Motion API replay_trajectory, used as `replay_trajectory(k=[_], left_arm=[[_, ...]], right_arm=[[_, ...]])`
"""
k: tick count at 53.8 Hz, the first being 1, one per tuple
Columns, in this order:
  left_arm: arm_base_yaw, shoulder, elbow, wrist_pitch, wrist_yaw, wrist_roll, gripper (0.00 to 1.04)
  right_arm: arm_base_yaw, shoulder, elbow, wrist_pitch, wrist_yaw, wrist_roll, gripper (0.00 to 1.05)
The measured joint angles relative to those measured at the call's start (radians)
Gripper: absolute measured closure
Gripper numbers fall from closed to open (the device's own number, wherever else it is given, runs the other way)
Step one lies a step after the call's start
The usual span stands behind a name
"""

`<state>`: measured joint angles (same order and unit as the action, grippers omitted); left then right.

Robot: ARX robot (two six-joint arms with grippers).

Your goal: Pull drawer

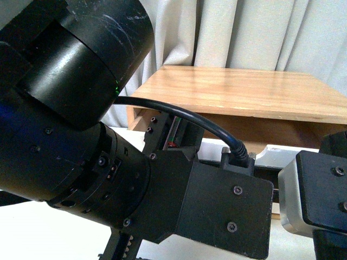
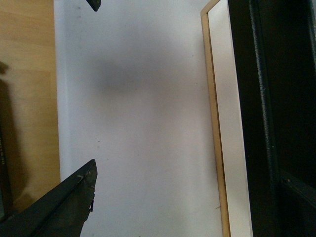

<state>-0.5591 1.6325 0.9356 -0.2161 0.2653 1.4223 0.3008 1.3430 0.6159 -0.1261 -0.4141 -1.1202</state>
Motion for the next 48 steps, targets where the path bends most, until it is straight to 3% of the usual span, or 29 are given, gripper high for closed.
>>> replay_trajectory(k=[14, 31, 40, 48], left_arm=[[0.0, -0.03, -0.05, 0.068, 0.019, -0.003, 0.06], [0.008, -0.115, -0.153, 0.272, 0.112, -0.137, 0.06], [0.034, -0.195, -0.196, 0.457, 0.096, -0.288, 0.06], [0.073, -0.256, -0.244, 0.619, 0.018, -0.454, 0.06]], right_arm=[[0.0, -0.012, -0.025, 0.045, -0.034, 0.022, 0.09], [-0.079, -0.143, -0.077, 0.137, -0.195, 0.165, 0.09], [-0.143, -0.235, -0.134, 0.214, -0.197, 0.228, 0.09], [-0.193, -0.314, -0.189, 0.317, -0.165, 0.337, 0.09]])
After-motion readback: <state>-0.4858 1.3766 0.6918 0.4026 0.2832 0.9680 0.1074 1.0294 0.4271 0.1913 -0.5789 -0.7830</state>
